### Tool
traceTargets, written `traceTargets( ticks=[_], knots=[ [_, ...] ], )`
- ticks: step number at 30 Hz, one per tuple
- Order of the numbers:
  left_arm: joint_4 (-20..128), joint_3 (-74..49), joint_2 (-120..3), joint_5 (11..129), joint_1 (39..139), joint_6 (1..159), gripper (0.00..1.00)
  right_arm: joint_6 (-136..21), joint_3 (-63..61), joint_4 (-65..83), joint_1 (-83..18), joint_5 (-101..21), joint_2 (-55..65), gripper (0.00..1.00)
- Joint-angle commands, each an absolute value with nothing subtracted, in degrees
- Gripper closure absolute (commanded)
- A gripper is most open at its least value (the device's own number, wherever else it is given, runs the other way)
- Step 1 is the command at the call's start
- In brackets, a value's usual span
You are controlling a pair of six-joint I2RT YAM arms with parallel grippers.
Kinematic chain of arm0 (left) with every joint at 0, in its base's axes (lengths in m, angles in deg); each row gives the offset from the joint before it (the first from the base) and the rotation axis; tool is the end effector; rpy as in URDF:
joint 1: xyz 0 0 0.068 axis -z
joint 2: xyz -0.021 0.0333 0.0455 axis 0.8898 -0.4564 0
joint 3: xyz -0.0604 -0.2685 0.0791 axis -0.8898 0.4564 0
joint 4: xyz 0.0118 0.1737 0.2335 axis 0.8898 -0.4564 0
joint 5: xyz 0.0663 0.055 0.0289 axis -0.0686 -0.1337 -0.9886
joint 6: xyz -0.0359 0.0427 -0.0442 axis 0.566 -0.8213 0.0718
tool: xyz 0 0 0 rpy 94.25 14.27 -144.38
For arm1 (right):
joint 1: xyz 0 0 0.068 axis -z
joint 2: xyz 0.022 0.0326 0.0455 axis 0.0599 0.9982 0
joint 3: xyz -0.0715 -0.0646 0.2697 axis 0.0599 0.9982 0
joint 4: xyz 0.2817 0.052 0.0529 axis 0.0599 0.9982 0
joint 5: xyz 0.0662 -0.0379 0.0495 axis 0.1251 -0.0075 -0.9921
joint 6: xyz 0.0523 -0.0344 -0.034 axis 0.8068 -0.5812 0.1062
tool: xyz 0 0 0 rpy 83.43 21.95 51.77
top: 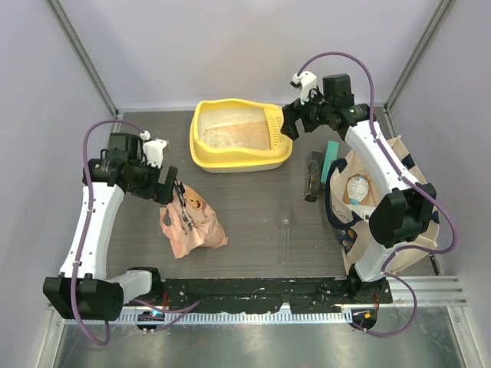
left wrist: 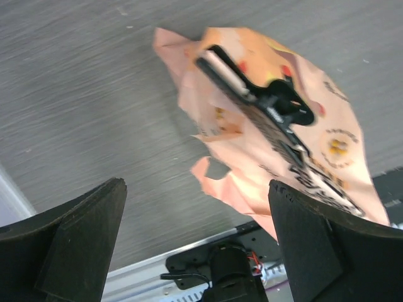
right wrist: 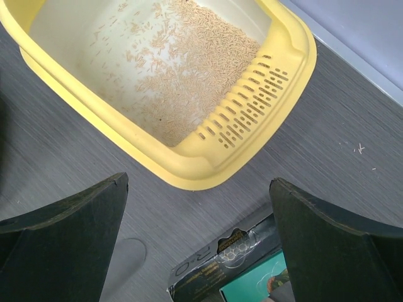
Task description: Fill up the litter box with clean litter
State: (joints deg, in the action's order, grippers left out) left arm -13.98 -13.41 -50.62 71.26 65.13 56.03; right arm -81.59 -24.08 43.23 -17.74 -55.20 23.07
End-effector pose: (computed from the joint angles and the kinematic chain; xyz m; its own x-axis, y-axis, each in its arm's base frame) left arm 0.2463 -0.0199 0.3451 -0.8187 0.2387 -0.5222 0.3025 0.9523 -0.0391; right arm 0.4260 0.1323 0.3725 -0.3683 -0.3797 -0.8487 -0.6807 0.7319 -0.0320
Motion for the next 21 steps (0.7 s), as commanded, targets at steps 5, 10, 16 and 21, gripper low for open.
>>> traceTargets(
  ticks=[5, 10, 16, 21],
  knots=[
    [-18.93, -11.48, -41.66, 95.72, 65.22, 50.06, 0.00, -82.53, -20.62, 40.83, -18.02, -54.10, 19.24, 0.00],
    [-16.47, -9.27, -45.33, 85.83, 68.64, 60.07, 0.02, -82.53, -19.65, 40.74, -18.29, -53.93, 18.71, 0.00],
    [-14.19, -9.64, -52.80, 78.52, 77.77, 70.00, 0.03, -82.62, -19.73, 40.57, -18.20, -53.66, 18.45, 0.00],
    [-14.62, -10.33, -55.97, 68.76, 78.40, 73.36, 0.15, -83.50, -19.03, 40.74, -18.37, -53.49, 17.57, 0.00]
  ],
)
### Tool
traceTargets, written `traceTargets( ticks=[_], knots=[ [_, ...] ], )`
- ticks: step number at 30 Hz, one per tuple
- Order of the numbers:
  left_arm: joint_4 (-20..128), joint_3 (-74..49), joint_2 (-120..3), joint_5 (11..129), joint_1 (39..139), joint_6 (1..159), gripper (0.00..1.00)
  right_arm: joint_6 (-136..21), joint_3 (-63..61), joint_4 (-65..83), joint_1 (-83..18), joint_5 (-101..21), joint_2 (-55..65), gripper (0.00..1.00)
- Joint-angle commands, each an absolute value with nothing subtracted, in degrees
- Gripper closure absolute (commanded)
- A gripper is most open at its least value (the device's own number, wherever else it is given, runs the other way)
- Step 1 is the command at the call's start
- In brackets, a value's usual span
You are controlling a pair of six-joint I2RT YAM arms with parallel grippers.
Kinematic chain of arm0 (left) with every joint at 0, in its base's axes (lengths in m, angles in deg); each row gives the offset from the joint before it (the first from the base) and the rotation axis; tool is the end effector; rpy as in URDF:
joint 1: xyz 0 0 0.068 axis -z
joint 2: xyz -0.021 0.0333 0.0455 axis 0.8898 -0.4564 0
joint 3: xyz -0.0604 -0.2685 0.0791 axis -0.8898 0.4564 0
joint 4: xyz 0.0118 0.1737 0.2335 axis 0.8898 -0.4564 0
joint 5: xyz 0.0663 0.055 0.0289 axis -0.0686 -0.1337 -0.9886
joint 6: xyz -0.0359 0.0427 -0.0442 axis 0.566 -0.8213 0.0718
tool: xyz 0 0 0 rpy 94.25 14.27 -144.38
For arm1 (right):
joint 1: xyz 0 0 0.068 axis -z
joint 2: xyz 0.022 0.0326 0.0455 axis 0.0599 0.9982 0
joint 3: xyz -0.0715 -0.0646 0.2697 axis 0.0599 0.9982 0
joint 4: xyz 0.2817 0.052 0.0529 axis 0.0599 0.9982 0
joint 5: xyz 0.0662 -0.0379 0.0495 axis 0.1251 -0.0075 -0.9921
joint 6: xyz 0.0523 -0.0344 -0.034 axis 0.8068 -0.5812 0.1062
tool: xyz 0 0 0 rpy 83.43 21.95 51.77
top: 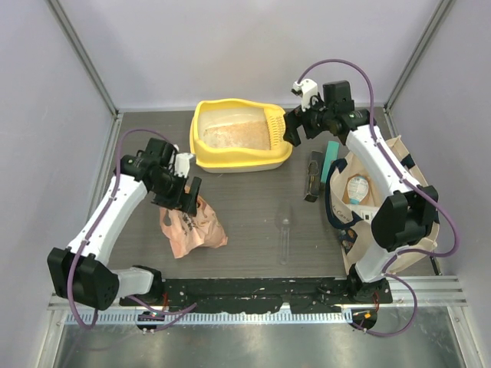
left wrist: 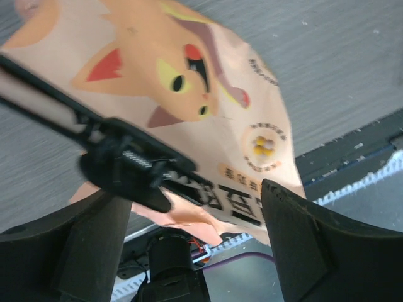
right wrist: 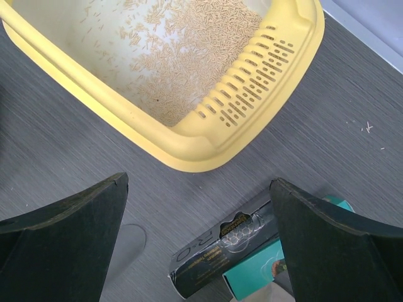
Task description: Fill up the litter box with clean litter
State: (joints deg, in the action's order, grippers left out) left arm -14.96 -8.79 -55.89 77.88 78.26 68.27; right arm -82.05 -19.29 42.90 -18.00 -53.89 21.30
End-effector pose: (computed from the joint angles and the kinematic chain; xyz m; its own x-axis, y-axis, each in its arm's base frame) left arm 0.2453 -0.0849 0.2975 -0.9110 0.2480 -0.3296 0.3421 0.9006 -0.2680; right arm 0.4170 0.1307 0.3539 -0.4034 -0.4010 -0.8225 -0.6748 0.7374 -0.0285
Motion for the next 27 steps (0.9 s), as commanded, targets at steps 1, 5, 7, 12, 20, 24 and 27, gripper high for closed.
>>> traceTargets(
  ticks=[1, 5, 7, 12, 20, 24, 27],
  knots=[
    [-15.14, -10.94, -56.06, 68.14, 78.49, 72.57, 0.18, -83.67, -18.77, 40.74, -18.46, -53.31, 17.22, 0.00],
    [-21.47, -15.51, -56.85, 77.33, 78.40, 66.61, 0.46, -84.03, -17.28, 40.57, -18.38, -52.96, 16.60, 0.00],
    [-23.14, -16.83, -57.29, 78.59, 78.49, 64.15, 0.53, -84.03, -17.01, 40.31, -18.46, -53.05, 16.60, 0.00],
    [-27.97, -20.16, -63.70, 80.35, 78.49, 57.37, 0.76, -84.03, -18.94, 40.39, -19.60, -53.75, 18.62, 0.00],
    [-29.13, -23.16, -67.67, 77.21, 80.50, 61.75, 0.27, -85.08, -22.46, 41.97, -20.40, -54.10, 20.73, 0.00],
    [-27.98, -22.38, -66.87, 72.72, 83.05, 64.56, 0.23, -86.66, -21.41, 42.59, -20.31, -53.93, 20.12, 0.00],
    [-27.36, -22.20, -68.54, 70.77, 84.11, 65.18, 0.33, -86.58, -20.44, 42.59, -20.40, -54.28, 20.03, 0.00]
  ],
)
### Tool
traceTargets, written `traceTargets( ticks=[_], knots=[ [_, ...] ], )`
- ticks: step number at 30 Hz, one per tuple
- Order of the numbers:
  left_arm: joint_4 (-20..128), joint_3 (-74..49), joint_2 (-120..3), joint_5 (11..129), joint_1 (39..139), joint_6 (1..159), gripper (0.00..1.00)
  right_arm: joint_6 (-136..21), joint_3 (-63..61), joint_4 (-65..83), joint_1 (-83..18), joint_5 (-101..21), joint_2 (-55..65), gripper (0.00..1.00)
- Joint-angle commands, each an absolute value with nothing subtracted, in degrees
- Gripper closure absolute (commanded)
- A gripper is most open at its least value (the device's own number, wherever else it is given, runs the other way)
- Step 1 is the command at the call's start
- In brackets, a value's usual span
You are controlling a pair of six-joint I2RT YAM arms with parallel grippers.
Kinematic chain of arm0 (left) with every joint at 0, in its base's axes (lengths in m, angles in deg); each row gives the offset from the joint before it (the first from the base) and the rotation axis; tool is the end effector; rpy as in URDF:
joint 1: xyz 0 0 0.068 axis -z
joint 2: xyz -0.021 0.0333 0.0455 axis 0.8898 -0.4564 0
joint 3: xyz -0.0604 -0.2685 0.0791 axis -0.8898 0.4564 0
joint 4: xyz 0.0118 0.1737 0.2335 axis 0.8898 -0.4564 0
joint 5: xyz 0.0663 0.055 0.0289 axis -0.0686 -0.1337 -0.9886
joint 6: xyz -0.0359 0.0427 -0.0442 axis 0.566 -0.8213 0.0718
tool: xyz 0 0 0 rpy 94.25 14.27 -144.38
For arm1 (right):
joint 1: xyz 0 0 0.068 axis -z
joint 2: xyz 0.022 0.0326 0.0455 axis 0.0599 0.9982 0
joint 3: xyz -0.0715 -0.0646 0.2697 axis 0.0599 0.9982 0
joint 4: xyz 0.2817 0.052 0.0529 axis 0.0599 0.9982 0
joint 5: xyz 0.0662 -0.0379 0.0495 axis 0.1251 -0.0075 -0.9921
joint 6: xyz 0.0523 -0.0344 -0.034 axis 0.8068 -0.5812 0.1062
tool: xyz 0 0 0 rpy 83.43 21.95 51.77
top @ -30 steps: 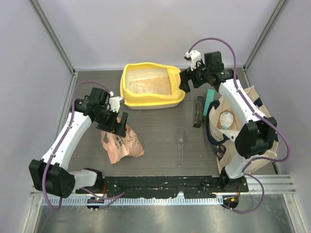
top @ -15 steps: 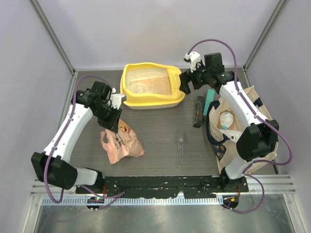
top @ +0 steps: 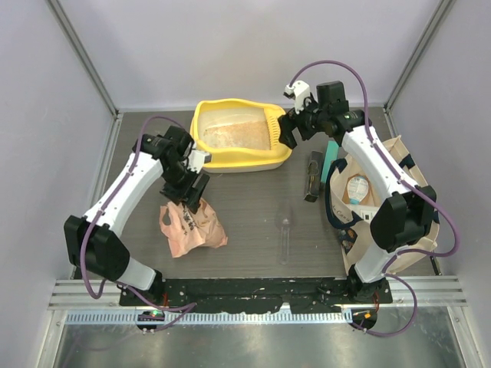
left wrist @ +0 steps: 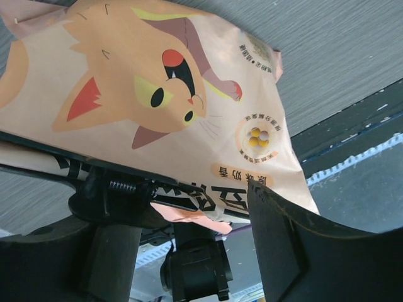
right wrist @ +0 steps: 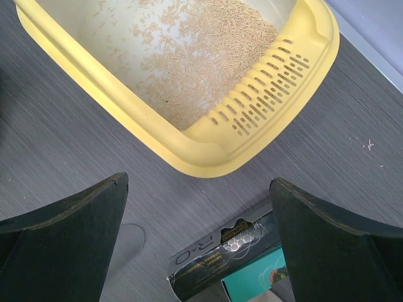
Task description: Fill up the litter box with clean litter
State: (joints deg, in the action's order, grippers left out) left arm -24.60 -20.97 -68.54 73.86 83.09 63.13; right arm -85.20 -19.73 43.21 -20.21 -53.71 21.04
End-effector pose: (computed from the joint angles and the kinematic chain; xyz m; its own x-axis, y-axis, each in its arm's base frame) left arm 0.2746 -0.1148 0.3005 -0.8907 0.4185 -0.1774 0.4488 0.8715 -0.1975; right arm 0.4105 0.1462 0.3581 -0.3438 -0.4537 -0.8222 -0.7207 0.6887 -0.0786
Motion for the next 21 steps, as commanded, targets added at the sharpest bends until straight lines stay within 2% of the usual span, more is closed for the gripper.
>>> traceTargets(
  ticks=[1, 4, 5, 6, 7, 9, 11, 16, 21],
  knots=[
    [-27.45, -22.28, -69.24, 71.03, 84.03, 65.01, 0.36, -86.58, -20.35, 42.59, -20.31, -54.45, 19.85, 0.00],
    [-27.89, -22.20, -70.91, 71.91, 84.38, 62.83, 0.50, -86.58, -20.09, 42.41, -20.48, -54.46, 19.85, 0.00],
    [-28.50, -22.20, -71.18, 71.91, 84.73, 60.98, 0.59, -86.58, -19.91, 42.07, -20.48, -54.28, 19.59, 0.00],
    [-29.12, -21.94, -71.27, 71.22, 85.25, 60.09, 0.63, -86.58, -19.82, 41.89, -20.48, -54.10, 19.50, 0.00],
    [-30.43, -21.59, -71.18, 71.12, 85.26, 57.91, 0.74, -86.75, -19.30, 41.45, -20.48, -53.58, 19.33, 0.00],
    [-31.93, -20.44, -70.57, 69.55, 85.34, 57.10, 0.81, -87.01, -18.94, 41.18, -20.48, -53.23, 19.15, 0.00],
    [-32.46, -19.48, -70.30, 68.67, 85.34, 55.61, 0.99, -87.02, -18.85, 41.18, -20.48, -53.22, 19.32, 0.00],
    [-30.54, -22.63, -68.46, 67.35, 85.17, 51.92, 1.00, -86.75, -20.43, 41.01, -20.92, -53.93, 21.08, 0.00],
    [-22.90, -29.31, -66.09, 66.64, 84.82, 36.50, 1.00, -86.93, -24.47, 41.18, -21.45, -55.41, 23.63, 0.00]
  ],
)
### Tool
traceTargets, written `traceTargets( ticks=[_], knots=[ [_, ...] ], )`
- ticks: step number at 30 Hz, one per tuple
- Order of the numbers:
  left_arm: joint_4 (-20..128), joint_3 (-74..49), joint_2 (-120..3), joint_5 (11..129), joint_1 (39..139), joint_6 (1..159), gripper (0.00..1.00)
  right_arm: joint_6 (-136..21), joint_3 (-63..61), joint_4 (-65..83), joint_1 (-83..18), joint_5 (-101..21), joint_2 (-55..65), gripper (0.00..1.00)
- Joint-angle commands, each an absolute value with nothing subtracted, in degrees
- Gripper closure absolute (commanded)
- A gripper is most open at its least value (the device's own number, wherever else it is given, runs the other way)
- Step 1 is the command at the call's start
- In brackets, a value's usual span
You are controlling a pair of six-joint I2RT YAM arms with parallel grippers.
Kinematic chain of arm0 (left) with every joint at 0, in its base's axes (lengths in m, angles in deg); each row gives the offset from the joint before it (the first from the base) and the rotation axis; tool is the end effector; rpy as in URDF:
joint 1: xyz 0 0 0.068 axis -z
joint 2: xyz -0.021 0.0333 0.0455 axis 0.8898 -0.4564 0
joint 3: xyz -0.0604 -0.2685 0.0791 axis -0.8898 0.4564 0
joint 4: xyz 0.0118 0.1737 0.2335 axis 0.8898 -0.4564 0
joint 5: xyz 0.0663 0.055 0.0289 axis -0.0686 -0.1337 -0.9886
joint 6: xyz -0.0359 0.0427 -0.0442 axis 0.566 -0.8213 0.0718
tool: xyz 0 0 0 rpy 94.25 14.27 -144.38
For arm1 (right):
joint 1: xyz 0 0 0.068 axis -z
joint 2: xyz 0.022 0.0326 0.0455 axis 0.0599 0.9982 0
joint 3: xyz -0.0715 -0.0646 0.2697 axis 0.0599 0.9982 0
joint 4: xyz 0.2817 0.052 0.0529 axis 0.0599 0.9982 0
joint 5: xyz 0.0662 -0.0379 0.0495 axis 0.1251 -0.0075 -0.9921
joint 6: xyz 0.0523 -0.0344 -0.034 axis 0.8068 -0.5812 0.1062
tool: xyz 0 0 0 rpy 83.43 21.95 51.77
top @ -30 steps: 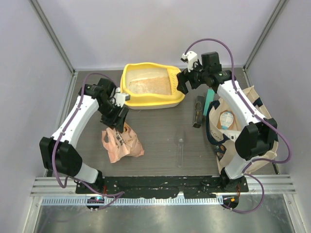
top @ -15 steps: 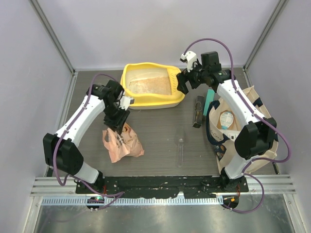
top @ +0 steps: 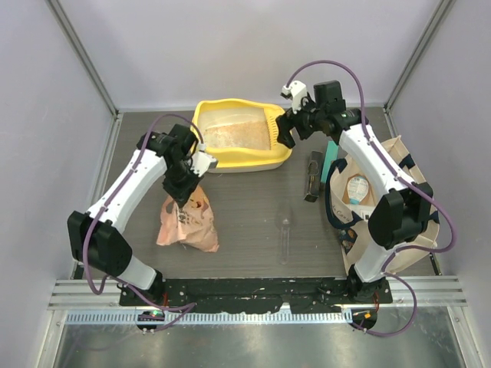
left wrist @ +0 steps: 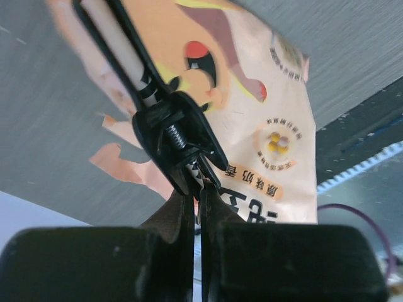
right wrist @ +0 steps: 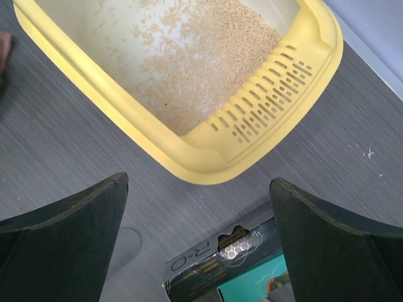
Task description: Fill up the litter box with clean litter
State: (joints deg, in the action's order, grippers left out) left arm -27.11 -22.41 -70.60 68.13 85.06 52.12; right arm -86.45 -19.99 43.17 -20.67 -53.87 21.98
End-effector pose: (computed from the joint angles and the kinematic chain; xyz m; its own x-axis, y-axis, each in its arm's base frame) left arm 0.2759 -0.1201 0.2962 -0.7787 0.6131 -0.1333 0.6252 0.7761 -0.0822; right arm 0.4132 0.1509 0.3531 -0.3323 -0.4733 -0.8158 -0.7360 0.6710 -0.0895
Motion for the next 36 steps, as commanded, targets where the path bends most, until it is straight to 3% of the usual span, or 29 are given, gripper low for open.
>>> traceTargets(
  ticks=[1, 11, 21, 25, 28, 36],
  knots=[
    [-22.01, -29.84, -66.08, 65.60, 84.64, 34.62, 1.00, -86.84, -25.78, 41.79, -21.54, -56.29, 24.33, 0.00],
    [-33.09, -32.14, -67.24, 76.48, 79.72, 12.55, 1.00, -92.28, -28.17, 46.01, -25.40, -69.92, 25.04, 0.00],
    [-16.82, -30.64, -68.63, 79.55, 77.26, 20.79, 1.00, -100.29, -26.85, 42.60, -34.88, -75.46, 25.83, 0.04],
    [-16.29, -25.91, -64.61, 85.87, 73.84, 23.61, 0.61, -97.22, -27.55, 36.46, -37.00, -76.86, 28.54, 0.06],
    [-17.25, -21.87, -60.13, 88.35, 70.59, 23.18, 0.49, -95.28, -29.04, 33.64, -39.02, -77.83, 30.22, 0.06],
    [-16.30, -12.45, -52.11, 89.41, 64.60, 23.70, 0.42, -93.08, -35.64, 32.75, -44.04, -80.03, 36.90, 0.12]
  ],
)
